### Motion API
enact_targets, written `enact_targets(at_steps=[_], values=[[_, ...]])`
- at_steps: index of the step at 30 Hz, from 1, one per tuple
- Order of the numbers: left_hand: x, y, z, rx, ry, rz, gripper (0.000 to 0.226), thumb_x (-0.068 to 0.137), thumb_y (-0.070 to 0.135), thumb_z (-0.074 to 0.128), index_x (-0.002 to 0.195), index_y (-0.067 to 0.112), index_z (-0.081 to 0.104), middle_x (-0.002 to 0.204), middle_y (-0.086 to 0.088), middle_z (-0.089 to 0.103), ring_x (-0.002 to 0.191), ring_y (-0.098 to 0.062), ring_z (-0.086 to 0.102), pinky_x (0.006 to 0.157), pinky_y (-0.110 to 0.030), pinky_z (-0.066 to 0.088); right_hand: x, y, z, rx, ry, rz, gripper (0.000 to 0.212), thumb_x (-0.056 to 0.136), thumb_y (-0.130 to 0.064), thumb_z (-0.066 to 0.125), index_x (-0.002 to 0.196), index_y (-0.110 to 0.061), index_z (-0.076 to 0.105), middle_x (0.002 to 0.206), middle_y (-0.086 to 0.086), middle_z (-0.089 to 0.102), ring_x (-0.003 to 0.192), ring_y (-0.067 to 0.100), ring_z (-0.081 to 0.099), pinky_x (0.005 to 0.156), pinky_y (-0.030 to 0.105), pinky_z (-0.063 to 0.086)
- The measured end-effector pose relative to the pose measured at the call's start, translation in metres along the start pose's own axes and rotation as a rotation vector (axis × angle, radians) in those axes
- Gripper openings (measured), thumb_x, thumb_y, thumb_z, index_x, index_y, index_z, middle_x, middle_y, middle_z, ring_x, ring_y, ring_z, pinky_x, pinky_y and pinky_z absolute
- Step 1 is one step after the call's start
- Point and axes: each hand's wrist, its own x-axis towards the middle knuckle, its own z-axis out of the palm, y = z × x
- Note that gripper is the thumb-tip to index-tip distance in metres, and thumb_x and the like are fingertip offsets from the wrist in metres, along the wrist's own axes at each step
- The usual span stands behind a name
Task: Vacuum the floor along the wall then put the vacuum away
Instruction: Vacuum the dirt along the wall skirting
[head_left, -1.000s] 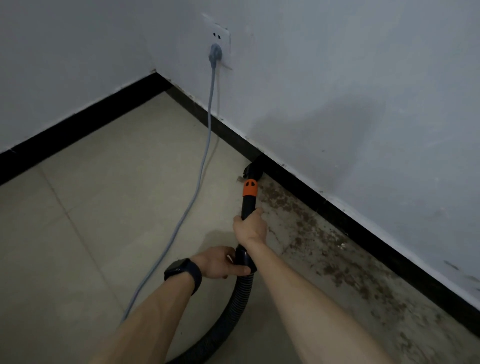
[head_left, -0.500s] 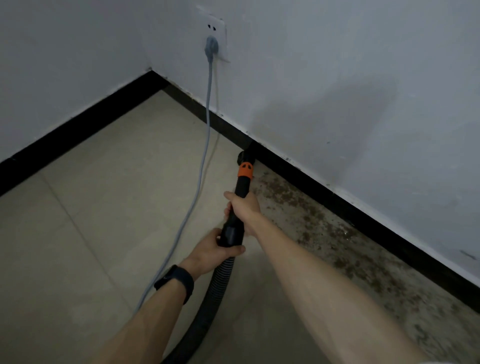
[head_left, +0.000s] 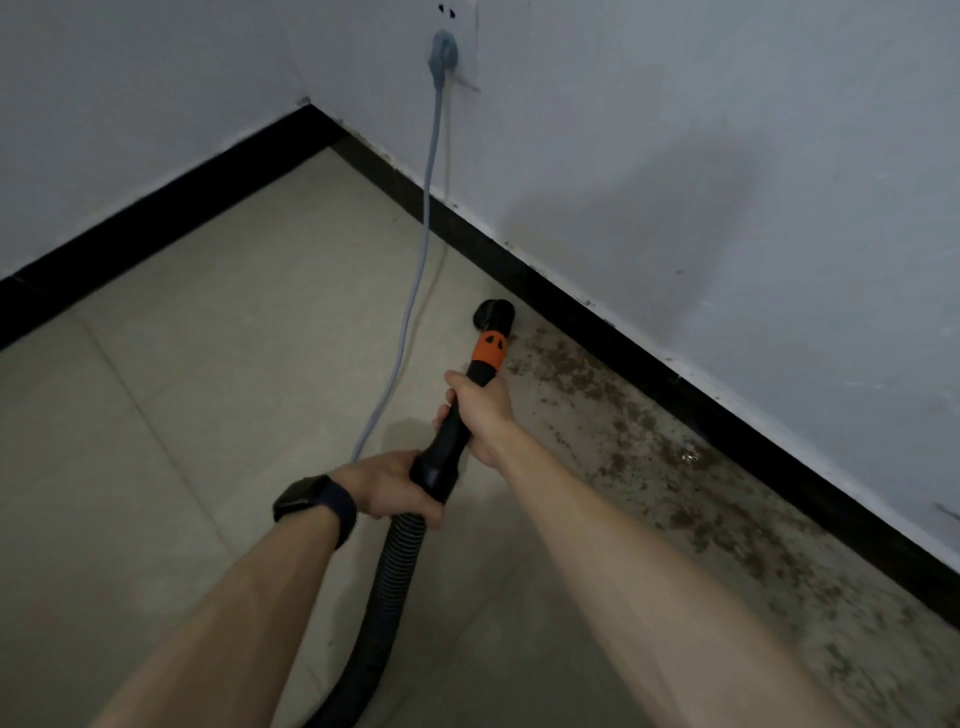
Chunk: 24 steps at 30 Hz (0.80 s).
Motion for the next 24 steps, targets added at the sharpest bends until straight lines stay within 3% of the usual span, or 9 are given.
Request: enact_targets(at_steps=[3, 7, 10, 12, 16, 21, 24], values=[[-0.010, -0.011, -0.021, 0.001, -0.021, -0.114, 0.036, 0.072, 0.021, 0.078, 0.101, 0.029, 0.059, 0.095, 0.004, 0.065, 0.088, -0.014, 0.059, 0.064, -0.023, 0.045, -0.005, 0.001, 0.022, 0.030, 0.015, -0.015, 0.034, 0.096, -0.022, 0.065, 0.118, -0.012, 0.041, 0.078, 0.008, 0.057, 0.049, 0.019, 0.057, 0.054, 0.035, 0.057], [-0.020, -0.025, -0.031, 0.070, -0.108, -0.327, 0.037, 0.070, 0.018, 0.079, 0.105, 0.024, 0.066, 0.103, 0.002, 0.070, 0.098, -0.016, 0.066, 0.081, -0.028, 0.050, -0.005, 0.026, 0.049, -0.140, 0.028, -0.048, 0.057, 0.085, -0.052, 0.066, 0.118, -0.019, 0.033, 0.102, 0.014, 0.069, 0.083, 0.035, 0.073, 0.081, 0.052, 0.063], [-0.025, -0.031, -0.035, 0.117, -0.178, -0.403, 0.037, 0.072, 0.019, 0.080, 0.106, 0.023, 0.066, 0.104, 0.006, 0.070, 0.100, -0.012, 0.066, 0.079, -0.023, 0.051, -0.016, 0.036, 0.054, -0.135, 0.041, -0.048, 0.055, 0.090, -0.054, 0.063, 0.120, -0.018, 0.034, 0.100, 0.013, 0.071, 0.080, 0.031, 0.074, 0.078, 0.047, 0.064], [-0.026, -0.032, -0.031, 0.135, -0.204, -0.419, 0.040, 0.072, 0.020, 0.081, 0.108, 0.024, 0.066, 0.104, 0.008, 0.070, 0.099, -0.011, 0.066, 0.076, -0.022, 0.049, -0.020, 0.044, 0.051, -0.163, 0.068, -0.045, 0.045, 0.096, -0.049, 0.060, 0.115, -0.018, 0.034, 0.091, 0.010, 0.069, 0.064, 0.025, 0.071, 0.067, 0.040, 0.064], [-0.019, -0.029, 0.006, 0.128, -0.269, -0.378, 0.049, 0.074, 0.024, 0.083, 0.117, 0.029, 0.060, 0.103, 0.010, 0.070, 0.096, -0.013, 0.068, 0.083, -0.027, 0.047, -0.027, 0.069, 0.037, -0.317, 0.106, -0.088, 0.048, 0.089, -0.057, 0.056, 0.113, -0.023, 0.033, 0.101, 0.017, 0.071, 0.076, 0.036, 0.073, 0.069, 0.050, 0.063], [0.005, -0.022, 0.043, 0.000, -0.159, -0.200, 0.069, 0.075, 0.036, 0.085, 0.134, 0.028, 0.052, 0.125, 0.002, 0.067, 0.105, -0.018, 0.065, 0.091, -0.032, 0.050, -0.021, 0.062, 0.000, -0.534, 0.220, -0.161, 0.038, 0.103, -0.039, 0.051, 0.126, -0.011, 0.038, 0.101, 0.006, 0.060, 0.078, 0.025, 0.058, 0.069, 0.031, 0.046], [0.020, -0.013, 0.052, -0.115, 0.006, -0.039, 0.061, 0.072, 0.043, 0.086, 0.123, 0.023, 0.060, 0.117, 0.003, 0.068, 0.099, -0.014, 0.063, 0.079, -0.027, 0.051, -0.010, 0.045, -0.005, -0.516, 0.286, -0.183, 0.038, 0.101, -0.040, 0.053, 0.124, -0.013, 0.038, 0.101, 0.010, 0.065, 0.080, 0.032, 0.069, 0.073, 0.045, 0.060]])
